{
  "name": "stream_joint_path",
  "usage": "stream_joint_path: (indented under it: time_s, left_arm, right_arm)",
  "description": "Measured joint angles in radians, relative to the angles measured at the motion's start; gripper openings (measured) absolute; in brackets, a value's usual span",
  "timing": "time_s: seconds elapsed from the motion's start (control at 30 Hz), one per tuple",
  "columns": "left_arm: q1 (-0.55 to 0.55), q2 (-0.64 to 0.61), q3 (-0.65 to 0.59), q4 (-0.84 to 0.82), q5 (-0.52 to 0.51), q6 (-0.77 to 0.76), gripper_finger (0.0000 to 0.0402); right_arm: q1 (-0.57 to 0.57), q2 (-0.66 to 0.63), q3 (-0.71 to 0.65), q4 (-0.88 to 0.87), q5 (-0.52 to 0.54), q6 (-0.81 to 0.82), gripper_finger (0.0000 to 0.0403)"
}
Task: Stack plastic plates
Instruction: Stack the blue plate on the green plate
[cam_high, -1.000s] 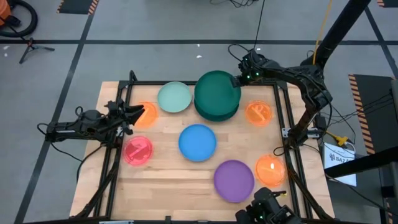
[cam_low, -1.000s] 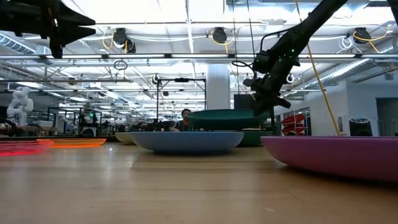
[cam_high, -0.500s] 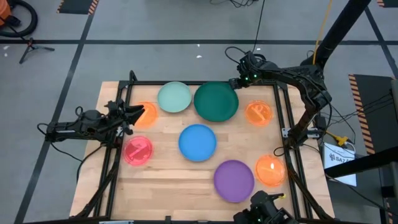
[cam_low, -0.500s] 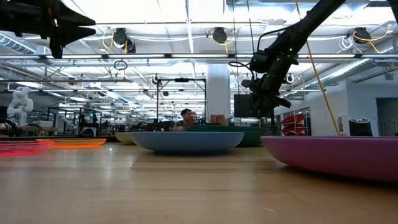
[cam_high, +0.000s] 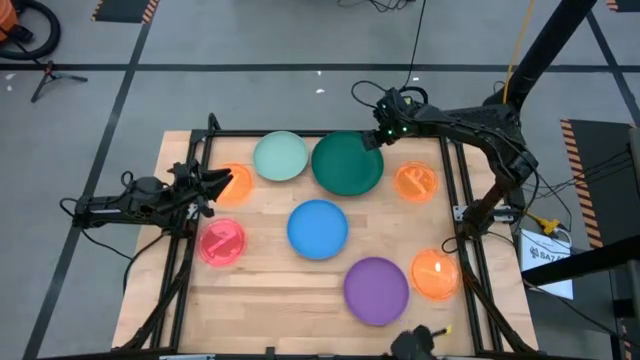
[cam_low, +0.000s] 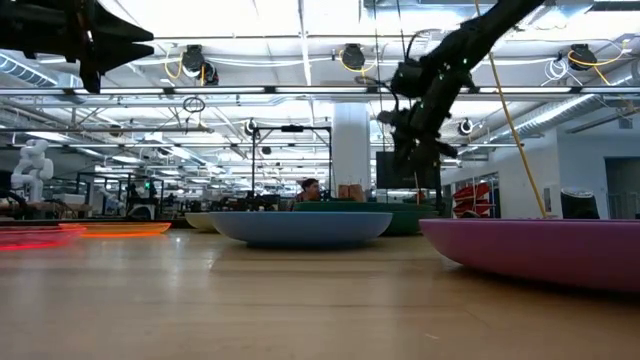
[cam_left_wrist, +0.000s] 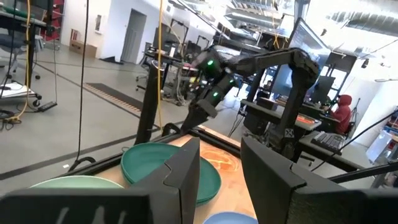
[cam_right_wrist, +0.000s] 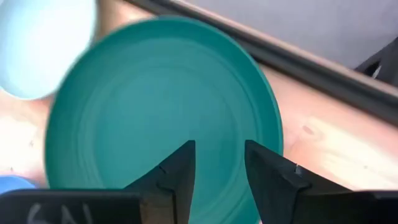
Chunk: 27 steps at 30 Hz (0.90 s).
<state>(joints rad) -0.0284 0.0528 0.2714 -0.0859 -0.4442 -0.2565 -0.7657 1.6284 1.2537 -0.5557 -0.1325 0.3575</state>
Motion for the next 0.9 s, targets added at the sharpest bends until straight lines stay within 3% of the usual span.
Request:
stream_joint_path:
  time_s: [0.2, 0.5, 0.8, 0.9]
  left_arm:
    - [0.0, 0.0, 0.0, -0.023, 0.0, 0.0, 0.0122]
    - [0.0, 0.0, 0.0, -0.025, 0.0, -0.001, 0.0122]
    - [0.0, 0.0, 0.0, -0.033, 0.0, -0.002, 0.0122]
    - [0.0, 0.0, 0.0, -0.036, 0.0, -0.003, 0.0122]
  right_arm:
    - [0.169, -0.084, 0.0, -0.002, 0.177, 0.075, 0.013]
    - [0.481, -0.096, 0.0, 0.006, 0.328, 0.209, 0.013]
    - [0.758, -0.076, -0.002, -0.027, 0.526, 0.584, 0.013]
    - [0.808, -0.052, -0.004, -0.034, 0.542, 0.66, 0.013]
